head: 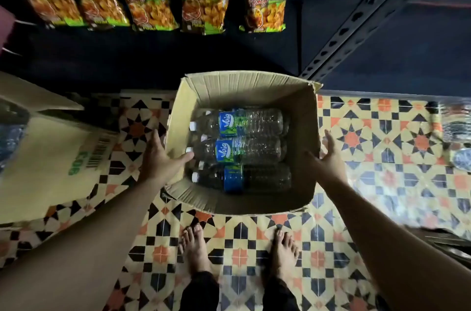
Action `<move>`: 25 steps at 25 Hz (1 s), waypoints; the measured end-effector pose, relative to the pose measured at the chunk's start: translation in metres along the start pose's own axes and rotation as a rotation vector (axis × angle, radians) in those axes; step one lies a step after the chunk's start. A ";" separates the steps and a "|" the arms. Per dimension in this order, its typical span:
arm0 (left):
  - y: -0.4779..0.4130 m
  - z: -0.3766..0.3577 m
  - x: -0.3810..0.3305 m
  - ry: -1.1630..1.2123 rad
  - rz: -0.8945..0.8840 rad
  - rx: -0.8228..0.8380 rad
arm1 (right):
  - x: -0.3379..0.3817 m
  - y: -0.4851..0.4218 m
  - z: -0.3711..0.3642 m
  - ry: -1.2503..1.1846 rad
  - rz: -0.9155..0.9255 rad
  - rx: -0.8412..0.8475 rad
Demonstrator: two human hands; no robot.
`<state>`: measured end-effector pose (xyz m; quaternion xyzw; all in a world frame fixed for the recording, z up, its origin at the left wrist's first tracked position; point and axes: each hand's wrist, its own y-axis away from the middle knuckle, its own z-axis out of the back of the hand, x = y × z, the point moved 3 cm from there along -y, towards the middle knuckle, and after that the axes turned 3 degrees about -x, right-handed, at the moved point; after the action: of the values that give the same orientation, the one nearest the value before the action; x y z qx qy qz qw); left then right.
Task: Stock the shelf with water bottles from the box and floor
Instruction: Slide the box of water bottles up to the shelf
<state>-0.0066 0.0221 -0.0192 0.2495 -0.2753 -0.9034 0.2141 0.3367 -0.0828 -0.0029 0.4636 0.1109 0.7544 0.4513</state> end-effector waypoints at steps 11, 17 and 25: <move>-0.035 -0.015 0.004 -0.069 0.005 -0.256 | -0.011 -0.011 -0.017 0.120 0.091 -0.355; -0.020 -0.018 -0.002 0.011 -0.011 -0.275 | -0.017 -0.005 -0.004 0.113 0.033 -0.390; 0.022 -0.021 -0.029 -0.034 -0.021 -0.355 | -0.033 -0.003 0.026 0.047 0.044 -0.374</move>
<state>0.0335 0.0120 -0.0114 0.1954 -0.1124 -0.9441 0.2407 0.3643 -0.1130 -0.0102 0.3562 -0.0311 0.7822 0.5102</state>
